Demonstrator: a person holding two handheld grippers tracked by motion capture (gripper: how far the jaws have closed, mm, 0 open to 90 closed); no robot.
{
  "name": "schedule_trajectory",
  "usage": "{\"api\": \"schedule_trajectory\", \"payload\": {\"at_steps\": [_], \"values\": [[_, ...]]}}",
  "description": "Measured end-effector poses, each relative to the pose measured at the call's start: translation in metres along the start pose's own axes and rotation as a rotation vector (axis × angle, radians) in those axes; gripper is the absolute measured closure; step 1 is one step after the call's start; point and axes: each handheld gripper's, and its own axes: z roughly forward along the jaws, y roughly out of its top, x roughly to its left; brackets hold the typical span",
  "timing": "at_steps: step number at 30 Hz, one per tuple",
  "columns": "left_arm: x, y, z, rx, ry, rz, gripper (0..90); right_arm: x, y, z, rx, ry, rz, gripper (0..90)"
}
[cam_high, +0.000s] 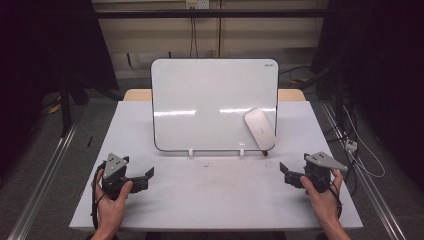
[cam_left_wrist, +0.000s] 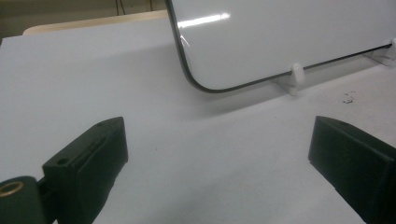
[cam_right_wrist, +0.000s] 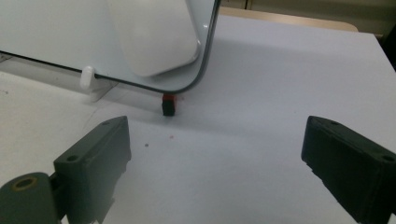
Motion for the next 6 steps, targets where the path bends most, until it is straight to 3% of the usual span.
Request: {"api": "schedule_trajectory", "payload": {"at_steps": [6], "values": [[0.0005, -0.0003, 0.0027, 0.024, 0.001, 0.001, 4.6, 0.0018, 0.0008, 0.0033, -0.002, -0.009, -0.011, 8.2]]}}
